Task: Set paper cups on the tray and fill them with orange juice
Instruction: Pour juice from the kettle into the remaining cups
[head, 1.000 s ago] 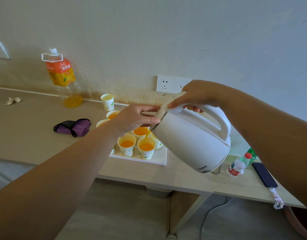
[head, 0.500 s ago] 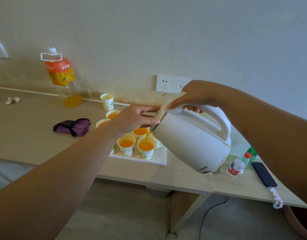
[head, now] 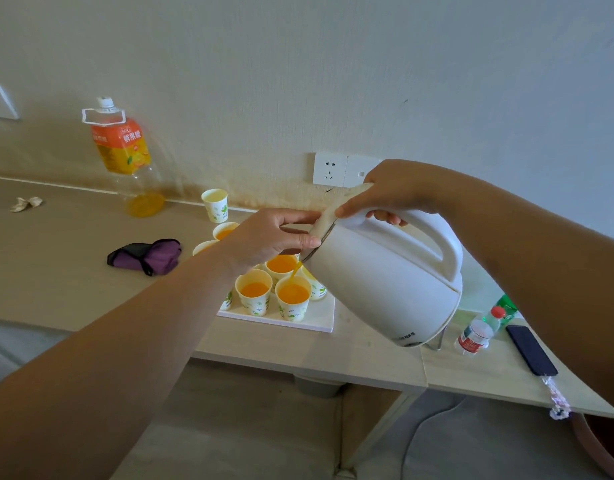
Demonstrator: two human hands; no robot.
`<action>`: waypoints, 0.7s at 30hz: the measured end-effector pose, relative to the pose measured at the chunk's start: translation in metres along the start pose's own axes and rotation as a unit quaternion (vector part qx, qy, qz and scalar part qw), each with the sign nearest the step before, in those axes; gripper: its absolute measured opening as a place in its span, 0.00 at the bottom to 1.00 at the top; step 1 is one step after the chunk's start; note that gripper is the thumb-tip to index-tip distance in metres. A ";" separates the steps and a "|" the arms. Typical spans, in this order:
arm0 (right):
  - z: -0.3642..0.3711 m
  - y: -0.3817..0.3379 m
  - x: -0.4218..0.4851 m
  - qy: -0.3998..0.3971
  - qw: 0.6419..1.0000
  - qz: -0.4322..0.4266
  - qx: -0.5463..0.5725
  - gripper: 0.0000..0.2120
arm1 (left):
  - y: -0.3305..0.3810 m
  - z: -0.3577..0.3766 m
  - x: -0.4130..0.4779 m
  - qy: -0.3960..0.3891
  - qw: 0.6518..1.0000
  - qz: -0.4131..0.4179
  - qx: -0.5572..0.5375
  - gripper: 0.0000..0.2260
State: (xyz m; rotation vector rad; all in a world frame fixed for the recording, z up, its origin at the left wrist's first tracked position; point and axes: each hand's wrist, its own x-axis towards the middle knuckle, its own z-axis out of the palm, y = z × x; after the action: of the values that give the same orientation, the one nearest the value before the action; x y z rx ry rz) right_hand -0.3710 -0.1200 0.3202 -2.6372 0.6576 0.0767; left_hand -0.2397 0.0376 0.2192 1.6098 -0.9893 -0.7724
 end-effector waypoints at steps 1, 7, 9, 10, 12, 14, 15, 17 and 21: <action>0.000 0.000 0.000 0.001 1.000 -0.001 0.000 0.24 | 0.000 0.000 0.000 0.001 1.000 0.001 0.002 0.21; -0.001 -0.001 -0.001 0.001 1.000 -0.003 -0.006 0.22 | 0.000 -0.001 0.001 0.004 1.000 0.004 0.014 0.20; -0.001 -0.001 -0.001 0.001 1.000 -0.003 -0.010 0.22 | 0.000 -0.001 0.001 0.004 1.000 0.004 0.018 0.21; -0.001 -0.002 -0.001 0.000 1.000 -0.004 -0.012 0.22 | 0.000 -0.002 0.001 0.004 1.000 0.004 0.018 0.21; -0.001 -0.002 0.000 -0.001 1.000 -0.004 -0.013 0.22 | -0.001 -0.002 0.002 0.005 1.000 0.003 0.019 0.22; 0.000 -0.002 0.001 -0.004 1.000 -0.005 -0.011 0.21 | -0.003 -0.002 0.002 0.007 1.000 0.002 0.022 0.22; 0.000 -0.002 0.001 -0.005 1.000 -0.005 -0.008 0.21 | -0.003 -0.002 0.002 0.007 1.000 0.001 0.021 0.22; 0.000 -0.001 0.002 -0.006 1.000 -0.002 -0.002 0.21 | -0.004 -0.003 0.002 0.006 1.000 -0.002 0.016 0.22; 0.001 -0.001 0.003 -0.006 1.000 0.000 -0.001 0.22 | -0.005 -0.002 0.002 0.005 1.000 -0.004 0.013 0.22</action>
State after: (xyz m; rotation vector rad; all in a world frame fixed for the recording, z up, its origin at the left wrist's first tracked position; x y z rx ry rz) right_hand -0.3677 -0.1205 0.3190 -2.6375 0.6540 0.0926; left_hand -0.2363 0.0375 0.2151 1.6396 -0.9892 -0.7586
